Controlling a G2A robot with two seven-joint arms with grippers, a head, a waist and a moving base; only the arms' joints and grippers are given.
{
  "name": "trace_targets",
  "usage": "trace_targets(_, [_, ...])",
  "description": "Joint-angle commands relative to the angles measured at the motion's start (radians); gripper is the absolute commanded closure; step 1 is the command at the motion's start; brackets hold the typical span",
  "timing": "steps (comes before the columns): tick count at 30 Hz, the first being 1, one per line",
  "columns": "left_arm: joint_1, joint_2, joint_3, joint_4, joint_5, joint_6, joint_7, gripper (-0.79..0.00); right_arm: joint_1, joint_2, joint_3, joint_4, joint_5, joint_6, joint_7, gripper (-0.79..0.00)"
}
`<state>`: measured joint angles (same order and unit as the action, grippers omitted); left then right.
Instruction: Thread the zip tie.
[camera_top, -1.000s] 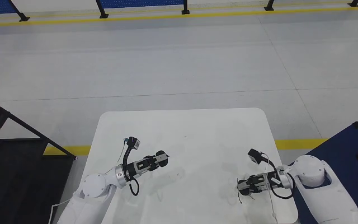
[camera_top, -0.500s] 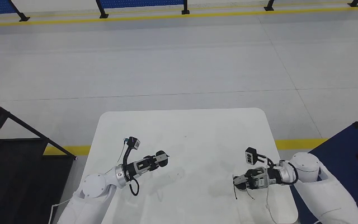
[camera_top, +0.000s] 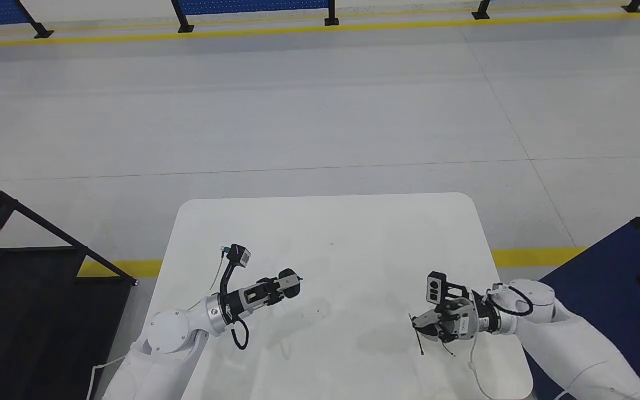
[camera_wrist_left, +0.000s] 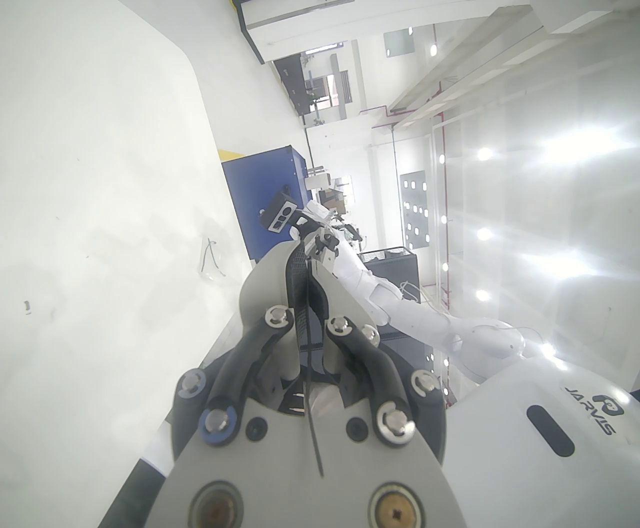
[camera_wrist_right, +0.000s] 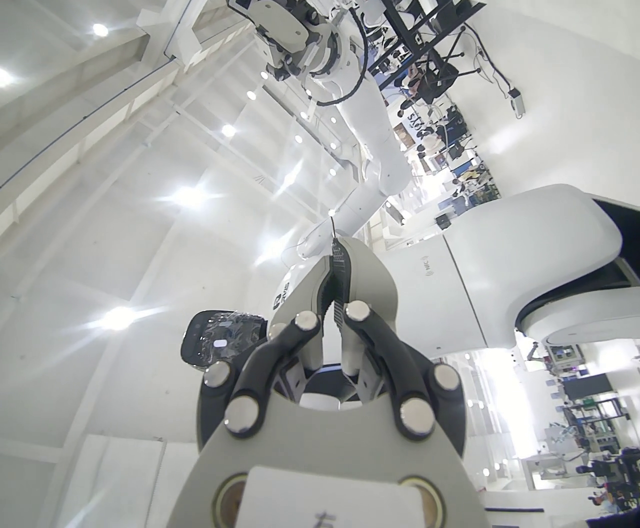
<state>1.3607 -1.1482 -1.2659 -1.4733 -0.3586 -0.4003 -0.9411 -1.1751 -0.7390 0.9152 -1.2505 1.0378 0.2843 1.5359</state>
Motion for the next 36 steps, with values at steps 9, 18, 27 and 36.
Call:
trace_targets(9, [0.000,0.000,0.000,0.000,0.000,0.000,0.000,0.000,0.005,0.003,-0.012,0.005,0.013,0.000,0.000,0.000])
trace_targets(18, [0.000,0.000,0.000,0.000,0.000,0.000,0.000,0.000,-0.021,0.001,-0.038,-0.008,0.208,0.098,-0.097,0.000])
trace_targets(27, [0.000,0.000,0.000,0.000,0.000,0.000,0.000,0.000,-0.004,0.044,-0.120,-0.064,0.465,0.180,-0.180,0.000])
trace_targets(36, [0.000,0.000,0.000,0.000,0.000,0.000,0.000,0.000,0.059,0.099,-0.134,-0.007,0.278,0.094,-0.099,0.000])
